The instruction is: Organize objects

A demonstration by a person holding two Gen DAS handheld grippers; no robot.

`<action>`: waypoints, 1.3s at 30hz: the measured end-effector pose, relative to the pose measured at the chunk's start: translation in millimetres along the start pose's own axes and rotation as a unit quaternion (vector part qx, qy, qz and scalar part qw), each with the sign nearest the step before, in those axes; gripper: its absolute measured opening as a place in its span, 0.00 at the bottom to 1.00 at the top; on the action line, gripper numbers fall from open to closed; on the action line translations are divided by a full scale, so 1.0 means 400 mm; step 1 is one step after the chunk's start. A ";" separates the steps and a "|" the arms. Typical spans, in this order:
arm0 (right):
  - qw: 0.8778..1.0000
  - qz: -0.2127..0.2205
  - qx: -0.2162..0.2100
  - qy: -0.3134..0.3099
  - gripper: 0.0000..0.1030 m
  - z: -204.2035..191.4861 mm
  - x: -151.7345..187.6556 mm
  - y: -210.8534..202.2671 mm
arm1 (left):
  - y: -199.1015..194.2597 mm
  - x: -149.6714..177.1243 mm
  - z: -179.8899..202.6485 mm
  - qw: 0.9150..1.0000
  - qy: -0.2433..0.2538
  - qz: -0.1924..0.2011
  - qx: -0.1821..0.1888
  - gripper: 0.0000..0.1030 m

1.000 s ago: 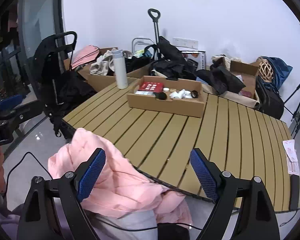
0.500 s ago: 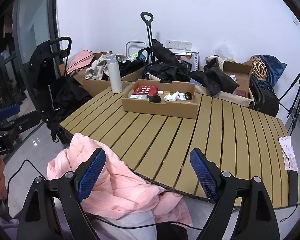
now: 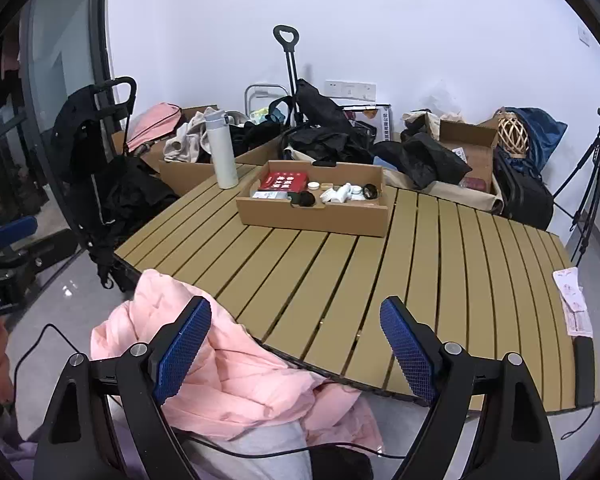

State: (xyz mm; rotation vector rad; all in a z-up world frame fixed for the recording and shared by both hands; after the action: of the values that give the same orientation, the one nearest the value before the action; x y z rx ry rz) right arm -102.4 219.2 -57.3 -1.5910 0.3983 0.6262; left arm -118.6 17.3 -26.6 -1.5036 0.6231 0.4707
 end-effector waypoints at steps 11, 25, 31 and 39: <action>1.000 0.001 0.005 0.001 0.87 0.006 0.004 -0.002 | 0.000 0.001 -0.001 1.000 0.000 -0.001 0.000 1.00; 1.000 0.000 0.004 0.003 0.87 0.012 0.006 0.000 | -0.001 0.005 0.003 1.000 0.001 -0.002 -0.001 1.00; 1.000 0.000 0.004 0.006 0.87 0.015 0.007 0.001 | 0.000 0.005 0.001 1.000 0.002 -0.003 -0.001 1.00; 1.000 0.000 0.007 0.002 0.87 0.009 0.008 0.001 | 0.002 0.005 -0.001 1.000 0.003 -0.005 -0.001 1.00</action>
State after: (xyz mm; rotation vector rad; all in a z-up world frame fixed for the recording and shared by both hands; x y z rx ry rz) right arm -100.8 222.9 -59.5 -1.5794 0.4050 0.6182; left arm -117.4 16.7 -28.4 -1.5094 0.6208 0.4597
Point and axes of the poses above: each gripper's, at about its wrist camera, not at the fingertips, and y roughly the way its jaws point, z to its right, x to its underside, the point moved 10 cm from there along y, roughly the way its jaws point, and after that the axes turned 14 degrees about -z, right-handed, at the moved point
